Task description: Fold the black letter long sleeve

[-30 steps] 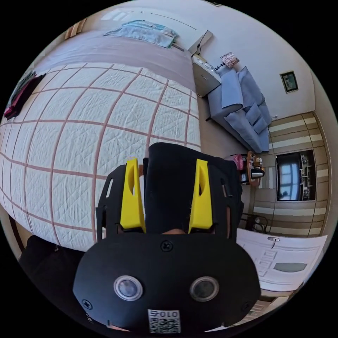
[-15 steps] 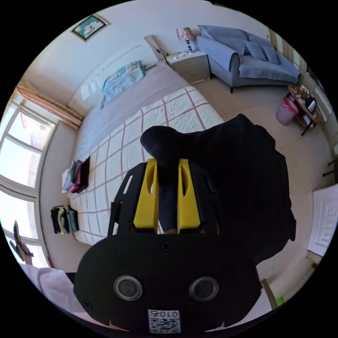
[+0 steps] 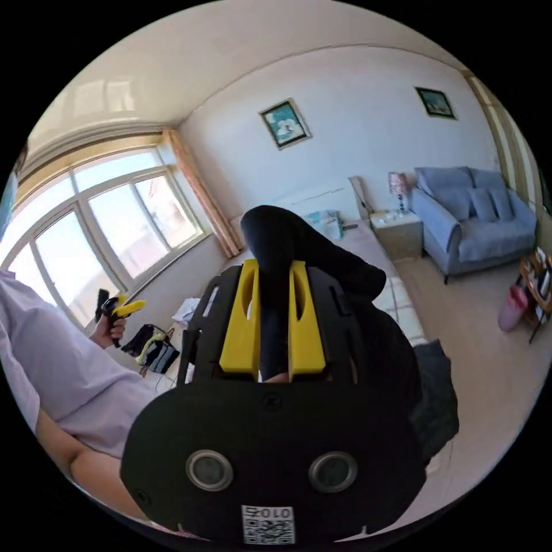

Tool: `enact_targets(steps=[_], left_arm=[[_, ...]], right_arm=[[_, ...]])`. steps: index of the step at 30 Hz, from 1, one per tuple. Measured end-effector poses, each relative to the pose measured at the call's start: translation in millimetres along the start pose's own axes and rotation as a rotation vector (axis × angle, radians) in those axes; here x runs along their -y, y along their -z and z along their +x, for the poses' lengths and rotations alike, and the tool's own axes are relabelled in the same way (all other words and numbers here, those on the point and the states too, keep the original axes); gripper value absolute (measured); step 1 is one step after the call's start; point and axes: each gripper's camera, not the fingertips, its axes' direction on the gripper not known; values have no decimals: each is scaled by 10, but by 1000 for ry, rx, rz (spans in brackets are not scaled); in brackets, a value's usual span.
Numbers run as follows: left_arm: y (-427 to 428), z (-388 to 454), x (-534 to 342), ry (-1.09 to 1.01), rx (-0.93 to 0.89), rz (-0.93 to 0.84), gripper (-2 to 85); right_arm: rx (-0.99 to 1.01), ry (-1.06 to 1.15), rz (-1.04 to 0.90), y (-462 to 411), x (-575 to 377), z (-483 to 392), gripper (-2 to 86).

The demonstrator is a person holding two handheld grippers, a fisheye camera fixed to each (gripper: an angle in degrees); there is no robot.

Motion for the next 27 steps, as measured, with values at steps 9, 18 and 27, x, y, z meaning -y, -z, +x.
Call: enact_targets(steps=[9, 18, 27], left_arm=[[341, -135, 180, -191, 55, -58, 233], [1178, 432, 15, -516, 373, -34, 114], [2164, 1370, -102, -792, 558, 220, 102]], right_arm=[[592, 366, 115, -611, 287, -1176, 85], [692, 484, -220, -1686, 218, -1683, 83], [815, 509, -254, -1892, -199, -1471, 51]])
